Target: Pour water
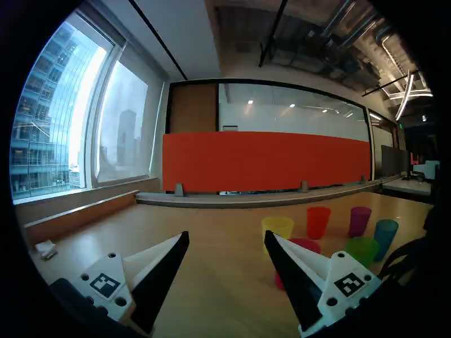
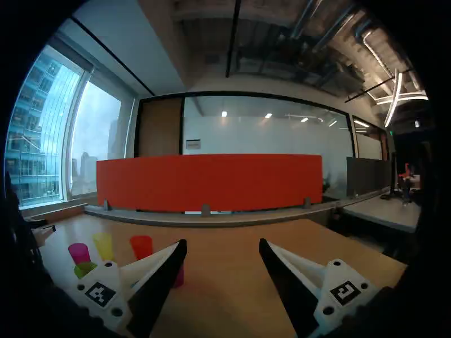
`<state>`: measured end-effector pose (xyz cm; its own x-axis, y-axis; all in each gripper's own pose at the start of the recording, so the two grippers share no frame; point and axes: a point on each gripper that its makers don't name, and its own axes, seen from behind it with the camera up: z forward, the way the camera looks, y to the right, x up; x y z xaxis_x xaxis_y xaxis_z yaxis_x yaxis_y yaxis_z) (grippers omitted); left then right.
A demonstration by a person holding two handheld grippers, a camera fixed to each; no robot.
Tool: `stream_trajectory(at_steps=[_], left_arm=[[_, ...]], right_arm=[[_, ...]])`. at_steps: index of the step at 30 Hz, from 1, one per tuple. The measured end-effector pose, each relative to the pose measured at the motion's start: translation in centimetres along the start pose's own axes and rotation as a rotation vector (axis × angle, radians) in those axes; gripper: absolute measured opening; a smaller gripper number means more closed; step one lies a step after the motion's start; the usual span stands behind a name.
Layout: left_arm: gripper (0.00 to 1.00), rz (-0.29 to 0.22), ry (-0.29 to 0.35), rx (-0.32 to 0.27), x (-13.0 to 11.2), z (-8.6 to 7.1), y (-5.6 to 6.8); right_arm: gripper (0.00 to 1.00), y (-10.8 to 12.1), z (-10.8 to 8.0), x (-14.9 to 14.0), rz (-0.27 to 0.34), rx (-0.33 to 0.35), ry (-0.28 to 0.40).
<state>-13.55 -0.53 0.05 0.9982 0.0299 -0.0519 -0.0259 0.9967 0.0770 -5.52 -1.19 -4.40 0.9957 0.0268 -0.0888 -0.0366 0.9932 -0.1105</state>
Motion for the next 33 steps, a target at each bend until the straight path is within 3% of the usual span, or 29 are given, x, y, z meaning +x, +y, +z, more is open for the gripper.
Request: stream_trajectory(at_steps=[21,33], left_arm=[[1.0,0.001,-0.001,-0.003,0.0,-0.1,0.0],[1.0,0.001,-0.001,-0.003,0.0,-0.1,0.0]], right_arm=[[0.99,0.2,0.6,0.1,-0.02,0.022,0.027],[0.99,1.0,2.4,-0.5,-0.015,0.021,0.058]])
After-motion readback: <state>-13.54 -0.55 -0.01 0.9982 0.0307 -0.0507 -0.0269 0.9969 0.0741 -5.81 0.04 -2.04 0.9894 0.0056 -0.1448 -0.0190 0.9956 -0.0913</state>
